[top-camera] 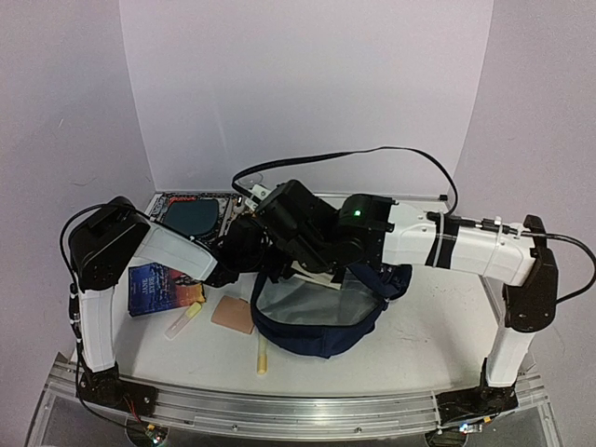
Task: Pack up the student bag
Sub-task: Place the book in the largest pocket of the bag.
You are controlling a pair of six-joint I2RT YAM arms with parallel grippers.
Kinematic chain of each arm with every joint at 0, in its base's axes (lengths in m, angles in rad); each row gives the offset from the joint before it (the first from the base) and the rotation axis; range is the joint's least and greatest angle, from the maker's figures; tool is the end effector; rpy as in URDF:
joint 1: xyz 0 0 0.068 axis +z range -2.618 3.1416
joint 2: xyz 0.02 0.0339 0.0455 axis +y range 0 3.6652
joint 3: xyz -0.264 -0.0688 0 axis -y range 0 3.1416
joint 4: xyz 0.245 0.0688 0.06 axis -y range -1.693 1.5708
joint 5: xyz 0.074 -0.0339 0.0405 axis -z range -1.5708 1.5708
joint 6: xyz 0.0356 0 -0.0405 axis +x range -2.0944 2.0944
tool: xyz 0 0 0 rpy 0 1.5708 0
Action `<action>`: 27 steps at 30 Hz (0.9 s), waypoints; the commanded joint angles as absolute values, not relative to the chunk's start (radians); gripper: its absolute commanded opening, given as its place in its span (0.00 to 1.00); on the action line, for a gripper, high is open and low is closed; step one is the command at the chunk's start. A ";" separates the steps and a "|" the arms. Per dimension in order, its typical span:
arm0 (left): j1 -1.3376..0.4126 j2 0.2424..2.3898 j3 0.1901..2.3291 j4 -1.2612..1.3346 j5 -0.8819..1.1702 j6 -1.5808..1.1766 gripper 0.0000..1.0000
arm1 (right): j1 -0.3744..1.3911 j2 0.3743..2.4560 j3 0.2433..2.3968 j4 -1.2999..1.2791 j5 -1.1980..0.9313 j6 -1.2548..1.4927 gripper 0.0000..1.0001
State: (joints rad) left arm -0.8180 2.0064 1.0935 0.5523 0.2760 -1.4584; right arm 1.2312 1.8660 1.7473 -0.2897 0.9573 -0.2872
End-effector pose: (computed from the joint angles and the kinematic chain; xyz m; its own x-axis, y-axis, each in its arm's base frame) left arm 0.2869 -0.3204 0.1575 -0.8980 -0.4399 -0.0094 -0.1414 0.3088 -0.9406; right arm 0.1720 0.3994 0.3591 -0.0439 -0.6139 -0.7882 -0.3184 0.7564 -0.5714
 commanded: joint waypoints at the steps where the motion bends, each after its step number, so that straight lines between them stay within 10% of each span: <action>1: -0.842 1.979 1.143 0.520 0.209 -1.337 0.46 | 1.241 1.854 1.789 -0.198 0.988 -0.244 0.00; 17: -0.904 1.797 1.222 0.008 -0.097 -0.976 0.85 | 1.202 1.794 1.683 -0.198 0.985 -0.195 0.00; 27: -0.906 1.676 1.176 -0.078 -0.072 -0.914 0.86 | 1.154 1.731 1.588 -0.198 0.972 -0.144 0.00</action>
